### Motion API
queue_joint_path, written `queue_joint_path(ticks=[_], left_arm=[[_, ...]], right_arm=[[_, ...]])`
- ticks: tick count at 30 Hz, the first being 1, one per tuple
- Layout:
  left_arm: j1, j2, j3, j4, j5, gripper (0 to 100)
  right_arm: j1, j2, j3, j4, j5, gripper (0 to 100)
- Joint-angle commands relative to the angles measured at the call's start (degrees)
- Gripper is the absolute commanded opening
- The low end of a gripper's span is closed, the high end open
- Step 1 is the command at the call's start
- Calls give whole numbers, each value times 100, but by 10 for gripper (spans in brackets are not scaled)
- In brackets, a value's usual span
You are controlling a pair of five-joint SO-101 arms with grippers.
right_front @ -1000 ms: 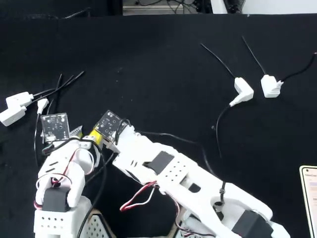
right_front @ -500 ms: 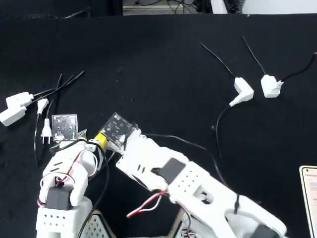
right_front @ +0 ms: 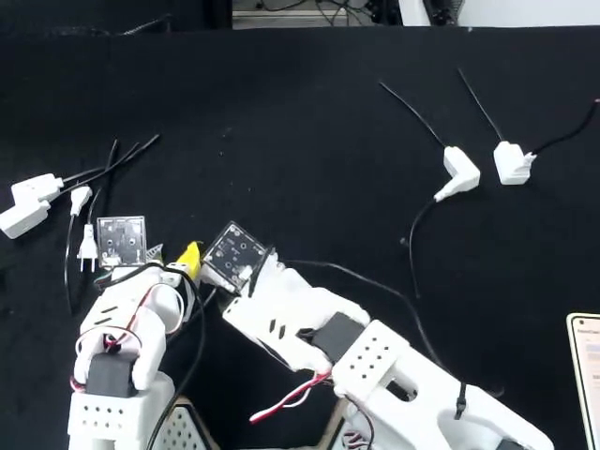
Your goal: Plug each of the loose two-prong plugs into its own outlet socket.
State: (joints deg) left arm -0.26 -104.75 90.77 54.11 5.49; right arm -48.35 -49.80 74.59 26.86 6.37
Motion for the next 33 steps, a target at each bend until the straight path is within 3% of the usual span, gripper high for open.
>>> queue_joint_path(ticks=[1,26,33], left_arm=[[75,9,57,-105,-70,177],[136,9,215,-211,-70,177],[470,18,338,-255,-387,177]], right_arm=[[-62,-207,-75,-211,-211,11],[-158,-215,-31,-440,-211,11],[-308,-215,-31,-431,-202,11]])
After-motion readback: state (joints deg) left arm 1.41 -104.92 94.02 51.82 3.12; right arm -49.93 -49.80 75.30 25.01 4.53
